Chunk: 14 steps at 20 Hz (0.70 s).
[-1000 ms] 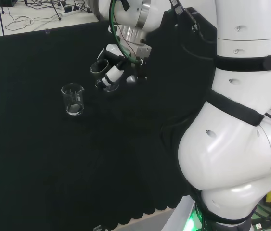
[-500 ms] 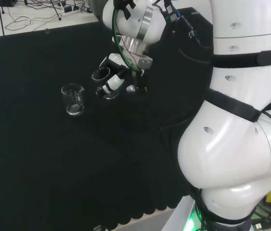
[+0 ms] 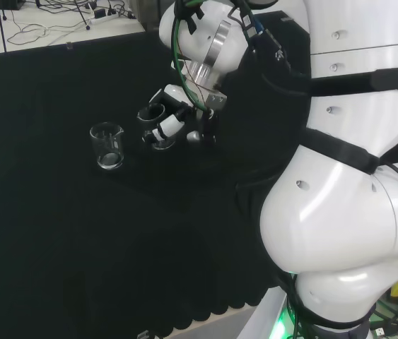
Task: Place the beaker back on the table.
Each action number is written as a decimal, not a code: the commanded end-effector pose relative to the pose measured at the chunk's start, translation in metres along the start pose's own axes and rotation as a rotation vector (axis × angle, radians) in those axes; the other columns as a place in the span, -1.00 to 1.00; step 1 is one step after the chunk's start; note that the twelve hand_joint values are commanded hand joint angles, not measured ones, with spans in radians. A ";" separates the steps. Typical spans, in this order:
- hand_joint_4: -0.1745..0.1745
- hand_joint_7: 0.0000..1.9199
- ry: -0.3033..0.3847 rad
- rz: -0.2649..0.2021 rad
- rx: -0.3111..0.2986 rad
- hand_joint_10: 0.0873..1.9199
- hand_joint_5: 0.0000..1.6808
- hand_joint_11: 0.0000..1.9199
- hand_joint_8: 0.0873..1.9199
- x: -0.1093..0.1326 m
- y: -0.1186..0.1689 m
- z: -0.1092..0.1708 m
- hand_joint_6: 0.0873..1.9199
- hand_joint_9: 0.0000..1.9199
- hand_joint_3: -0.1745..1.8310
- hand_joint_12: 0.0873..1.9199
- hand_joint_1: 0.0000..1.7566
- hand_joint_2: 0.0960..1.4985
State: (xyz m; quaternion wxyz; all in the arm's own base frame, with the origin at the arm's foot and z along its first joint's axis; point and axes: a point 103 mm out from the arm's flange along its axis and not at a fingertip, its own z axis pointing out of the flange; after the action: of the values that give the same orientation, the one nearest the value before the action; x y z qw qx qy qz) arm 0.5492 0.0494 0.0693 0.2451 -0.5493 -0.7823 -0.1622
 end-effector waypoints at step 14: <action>-1.00 0.44 0.029 0.006 -0.009 -1.00 0.57 0.24 -0.54 -0.011 -0.006 0.002 -0.49 0.70 -0.19 -0.16 0.50 -0.22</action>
State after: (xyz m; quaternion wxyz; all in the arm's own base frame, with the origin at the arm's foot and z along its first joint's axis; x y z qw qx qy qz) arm 0.5492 0.0482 0.0593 0.2602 -0.5495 -0.7748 -0.1732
